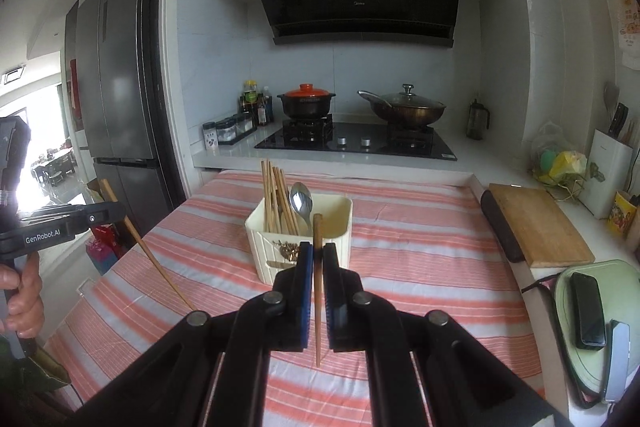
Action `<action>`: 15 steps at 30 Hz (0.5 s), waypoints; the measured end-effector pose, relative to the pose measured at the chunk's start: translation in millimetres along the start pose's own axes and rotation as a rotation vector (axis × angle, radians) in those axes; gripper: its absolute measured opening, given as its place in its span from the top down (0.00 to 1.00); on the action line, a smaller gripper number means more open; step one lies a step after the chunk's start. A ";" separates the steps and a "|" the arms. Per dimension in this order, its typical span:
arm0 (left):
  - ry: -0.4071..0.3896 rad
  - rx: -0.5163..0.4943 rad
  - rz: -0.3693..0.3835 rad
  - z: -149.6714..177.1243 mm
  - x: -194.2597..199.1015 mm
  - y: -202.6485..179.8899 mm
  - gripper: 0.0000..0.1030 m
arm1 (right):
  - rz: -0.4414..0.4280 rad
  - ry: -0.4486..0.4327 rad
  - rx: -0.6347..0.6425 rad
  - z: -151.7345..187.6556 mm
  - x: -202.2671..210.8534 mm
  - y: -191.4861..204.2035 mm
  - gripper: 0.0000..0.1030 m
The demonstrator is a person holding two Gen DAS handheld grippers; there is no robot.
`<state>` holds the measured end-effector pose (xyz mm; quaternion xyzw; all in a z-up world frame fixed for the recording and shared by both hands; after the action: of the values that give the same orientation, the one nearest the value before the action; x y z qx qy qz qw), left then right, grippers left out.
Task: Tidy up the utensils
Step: 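Lift both chopsticks and lower them upright into the cream caddy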
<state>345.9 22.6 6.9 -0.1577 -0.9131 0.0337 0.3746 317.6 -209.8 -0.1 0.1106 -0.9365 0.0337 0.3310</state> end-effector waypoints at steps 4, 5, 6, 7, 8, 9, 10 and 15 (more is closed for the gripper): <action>-0.045 -0.015 0.009 -28.6 10.4 -5.4 0.95 | -0.022 -0.033 -0.006 -33.0 2.3 -6.4 0.95; -0.059 -0.019 0.009 -37.3 12.5 -6.6 0.95 | -0.028 -0.042 -0.007 -43.0 2.0 -8.4 0.95; -0.072 -0.021 0.007 -46.2 14.4 -7.6 0.95 | -0.032 -0.051 -0.007 -52.9 1.4 -9.6 0.95; -0.083 -0.023 0.006 -55.0 15.1 -8.5 0.95 | -0.035 -0.059 -0.009 -62.8 0.7 -11.2 0.95; -0.095 -0.024 0.005 -64.0 15.0 -9.3 0.95 | -0.039 -0.065 -0.010 -72.8 -0.5 -12.3 0.95; -0.106 -0.025 0.003 -72.7 14.9 -10.0 0.95 | -0.041 -0.072 -0.011 -82.7 -2.3 -13.1 0.95; -0.118 -0.025 0.001 -81.7 14.0 -10.3 0.95 | -0.041 -0.081 -0.011 -91.7 -3.3 -12.9 0.95; -0.161 -0.012 -0.006 -121.5 -4.7 -9.3 0.95 | -0.048 -0.135 0.008 -137.4 -16.8 -9.0 0.95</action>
<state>431.0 5.5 92.5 -0.1538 -0.9409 0.0397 0.2992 416.5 -196.8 96.2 0.1363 -0.9536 0.0222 0.2674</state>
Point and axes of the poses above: each gripper's, at about its wrist camera, not at the fingertips, and x roughly against the way its jaws point, y to its left, z to its underside, the point moved 3 cm from there along -x, roughly the way its jaws point, and after that the axes turned 11 degrees about y, right-handed, at the moved point
